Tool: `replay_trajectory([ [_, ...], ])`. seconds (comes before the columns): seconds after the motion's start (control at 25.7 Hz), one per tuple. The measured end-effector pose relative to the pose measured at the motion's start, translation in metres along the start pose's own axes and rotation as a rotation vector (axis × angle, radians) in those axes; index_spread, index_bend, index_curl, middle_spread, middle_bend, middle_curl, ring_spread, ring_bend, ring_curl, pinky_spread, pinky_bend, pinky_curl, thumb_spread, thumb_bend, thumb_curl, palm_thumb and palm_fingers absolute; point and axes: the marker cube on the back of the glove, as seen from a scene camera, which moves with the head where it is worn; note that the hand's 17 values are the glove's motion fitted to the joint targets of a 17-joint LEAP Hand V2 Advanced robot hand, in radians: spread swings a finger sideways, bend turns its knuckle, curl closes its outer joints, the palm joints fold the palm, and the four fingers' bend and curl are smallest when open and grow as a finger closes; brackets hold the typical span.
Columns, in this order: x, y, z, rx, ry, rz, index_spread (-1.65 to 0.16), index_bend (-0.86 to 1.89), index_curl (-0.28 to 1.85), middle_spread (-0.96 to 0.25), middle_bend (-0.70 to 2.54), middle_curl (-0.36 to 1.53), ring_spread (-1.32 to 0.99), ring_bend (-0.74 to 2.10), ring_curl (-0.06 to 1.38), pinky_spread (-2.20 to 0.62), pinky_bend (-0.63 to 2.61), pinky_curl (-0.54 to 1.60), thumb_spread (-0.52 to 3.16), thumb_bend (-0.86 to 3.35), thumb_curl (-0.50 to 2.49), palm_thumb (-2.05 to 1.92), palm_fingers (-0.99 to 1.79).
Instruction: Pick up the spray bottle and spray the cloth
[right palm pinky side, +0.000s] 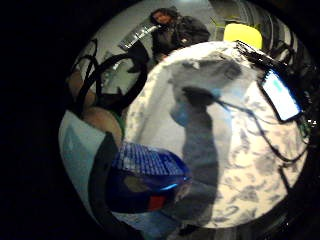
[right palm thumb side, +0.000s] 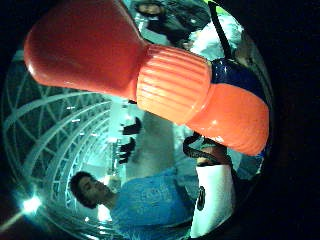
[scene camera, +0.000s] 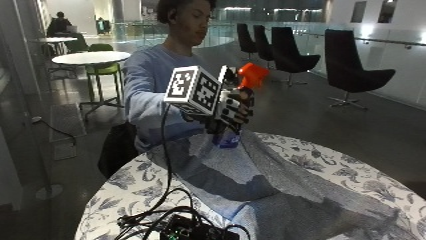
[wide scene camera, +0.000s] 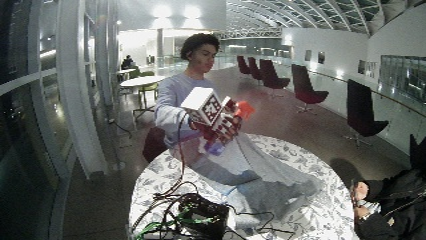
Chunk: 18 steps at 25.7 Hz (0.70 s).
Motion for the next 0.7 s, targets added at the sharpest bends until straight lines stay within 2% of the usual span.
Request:
replay_trajectory([
  [0.16,-0.025,-0.012,0.03,0.085,-0.288,-0.078,-0.23,0.13,0.33,-0.09,0.42,0.51,-0.14,0.66,0.46,-0.23,0.58,0.44,0.63,-0.03,0.63,0.95,1.21],
  [0.27,-0.043,-0.02,0.073,0.076,-0.41,-0.105,-0.23,0.13,0.34,-0.09,0.41,0.51,-0.14,0.65,0.45,-0.22,0.58,0.44,0.64,-0.03,0.63,0.95,1.2],
  [0.7,-0.089,-0.032,0.27,-0.116,-0.458,-0.158,-0.23,0.14,0.35,-0.09,0.4,0.5,-0.13,0.61,0.44,-0.21,0.5,0.41,0.67,-0.03,0.61,0.99,1.2],
])
